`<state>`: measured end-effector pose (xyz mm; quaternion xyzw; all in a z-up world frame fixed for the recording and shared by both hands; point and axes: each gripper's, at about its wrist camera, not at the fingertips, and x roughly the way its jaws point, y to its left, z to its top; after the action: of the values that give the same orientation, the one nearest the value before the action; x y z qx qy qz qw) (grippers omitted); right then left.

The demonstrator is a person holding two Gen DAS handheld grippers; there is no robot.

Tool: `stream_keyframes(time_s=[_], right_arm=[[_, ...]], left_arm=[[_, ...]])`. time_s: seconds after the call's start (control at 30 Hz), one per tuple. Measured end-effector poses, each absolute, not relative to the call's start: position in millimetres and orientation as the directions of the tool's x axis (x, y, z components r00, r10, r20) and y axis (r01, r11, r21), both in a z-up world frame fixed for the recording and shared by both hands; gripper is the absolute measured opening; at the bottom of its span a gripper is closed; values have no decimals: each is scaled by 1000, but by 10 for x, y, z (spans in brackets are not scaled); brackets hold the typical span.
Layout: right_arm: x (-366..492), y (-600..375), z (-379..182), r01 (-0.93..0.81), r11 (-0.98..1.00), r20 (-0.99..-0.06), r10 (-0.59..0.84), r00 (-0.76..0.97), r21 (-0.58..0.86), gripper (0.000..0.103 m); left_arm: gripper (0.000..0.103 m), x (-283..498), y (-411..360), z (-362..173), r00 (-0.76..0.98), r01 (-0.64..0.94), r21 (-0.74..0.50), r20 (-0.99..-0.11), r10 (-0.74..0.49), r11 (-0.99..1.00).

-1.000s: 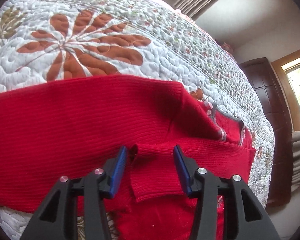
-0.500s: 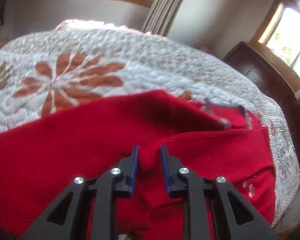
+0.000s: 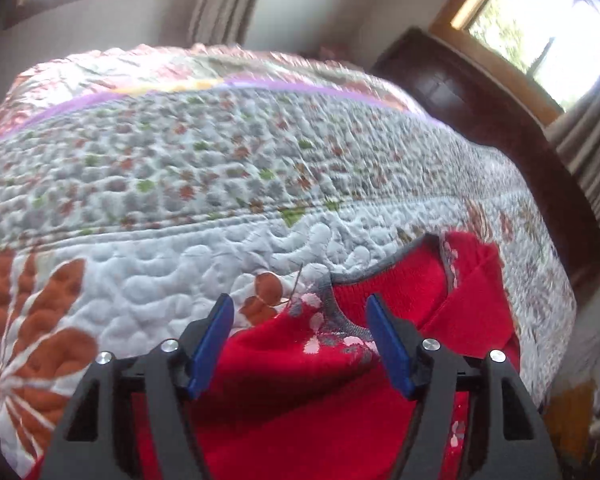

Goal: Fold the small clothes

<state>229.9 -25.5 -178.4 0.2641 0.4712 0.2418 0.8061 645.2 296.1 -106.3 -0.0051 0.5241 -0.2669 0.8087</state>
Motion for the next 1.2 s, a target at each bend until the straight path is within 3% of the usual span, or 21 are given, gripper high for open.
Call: stream_keyframes(time_s=[0.03,0.07,0.13,0.17,0.3,0.43,0.57,0.8,0.9,0.97,1.03,1.07,1.2], right_arm=[[2321,-272,-1801,-133,746,-637,635,437,653,63],[2326,-286,-1822,-124,747,-641,633,435,653,63],[2361,-321,-1893,-97,744,-649,632,424,661,64],[2365,-327,-1934,-87,742,-651,633,419,665,63],[2386,-336,-2036,-65,736,-652,634,416,674,64],[2409,-322,-2028,-62,733,-649,635,420,677,66],[2413,-310,-2035,-52,734,-650,630,424,678,65],[2401,-308,-2050,-43,734,-652,627,427,678,65],[2401,-320,-2047,-45,732,-650,629,427,680,65],[2398,-325,-2053,-46,731,-648,631,426,681,65],[2397,-323,-2059,-47,732,-649,629,427,679,65],[2396,-321,-2056,-47,734,-650,628,427,678,65],[2377,-312,-2032,-41,737,-653,622,433,675,65]], left_arm=[[52,6460,2919,-1162,285,457,-251,-868,-408,853],[39,6504,2887,-1240,248,479,-248,-882,-401,842],[30,6551,2873,-1303,189,505,-290,-882,-432,813],[18,6535,2862,-1300,165,531,-304,-879,-448,791],[7,6422,2834,-1180,171,598,-285,-868,-466,749],[7,6420,2850,-983,231,638,-231,-853,-469,734],[11,6455,2707,-1098,182,665,-205,-888,-423,718],[0,6521,2678,-1011,502,570,109,-831,-240,814],[0,6474,2728,-1051,503,559,104,-831,-237,823],[0,6371,2735,-970,491,579,16,-805,-333,815],[6,6279,2709,-912,455,610,-98,-770,-448,787],[13,6269,2649,-940,431,614,-129,-772,-468,778],[16,6339,2571,-1350,413,543,7,-873,-260,840]])
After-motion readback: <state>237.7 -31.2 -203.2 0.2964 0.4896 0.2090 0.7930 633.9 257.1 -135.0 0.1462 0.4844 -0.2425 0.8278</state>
